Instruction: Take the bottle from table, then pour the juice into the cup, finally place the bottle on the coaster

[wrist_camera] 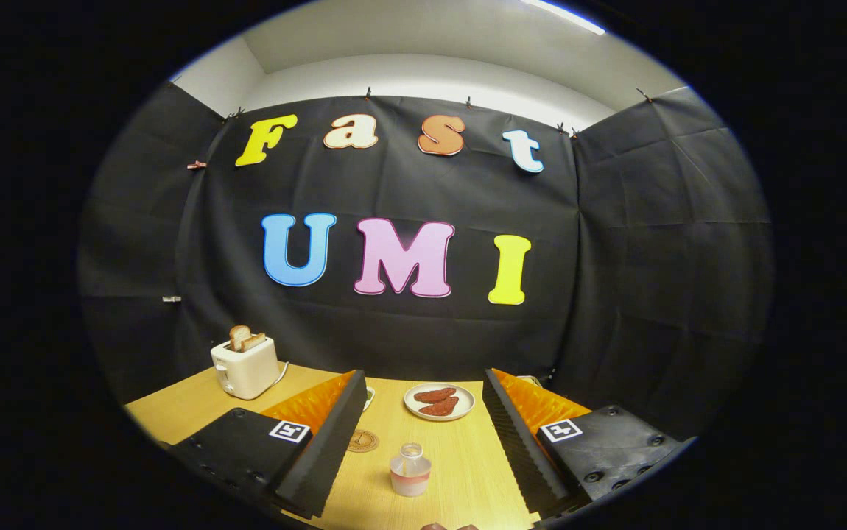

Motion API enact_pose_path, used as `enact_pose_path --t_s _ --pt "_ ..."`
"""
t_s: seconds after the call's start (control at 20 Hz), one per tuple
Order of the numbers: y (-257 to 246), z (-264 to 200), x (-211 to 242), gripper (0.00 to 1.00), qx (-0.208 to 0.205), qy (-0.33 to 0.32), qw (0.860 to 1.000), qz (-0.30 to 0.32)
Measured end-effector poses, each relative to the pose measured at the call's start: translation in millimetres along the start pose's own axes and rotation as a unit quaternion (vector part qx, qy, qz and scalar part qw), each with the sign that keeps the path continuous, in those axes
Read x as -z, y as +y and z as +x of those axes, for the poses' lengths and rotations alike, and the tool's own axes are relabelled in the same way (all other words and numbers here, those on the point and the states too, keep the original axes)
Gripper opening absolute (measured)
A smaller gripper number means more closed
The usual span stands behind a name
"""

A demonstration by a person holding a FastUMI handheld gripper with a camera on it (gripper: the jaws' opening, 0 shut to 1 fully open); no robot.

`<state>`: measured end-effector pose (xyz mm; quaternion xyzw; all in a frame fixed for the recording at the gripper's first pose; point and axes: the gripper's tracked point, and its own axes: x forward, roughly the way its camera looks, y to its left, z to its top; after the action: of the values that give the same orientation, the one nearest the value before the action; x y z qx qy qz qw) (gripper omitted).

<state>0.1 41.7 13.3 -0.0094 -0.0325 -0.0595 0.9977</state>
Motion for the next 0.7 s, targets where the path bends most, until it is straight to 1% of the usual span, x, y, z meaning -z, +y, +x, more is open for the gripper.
enact_pose_path --t_s 0.4,0.7 --pt "16 -6 10 0.97 0.008 0.013 1.0 0.005" --pt "18 2 24 0.97 0.001 0.021 1.0 0.01"
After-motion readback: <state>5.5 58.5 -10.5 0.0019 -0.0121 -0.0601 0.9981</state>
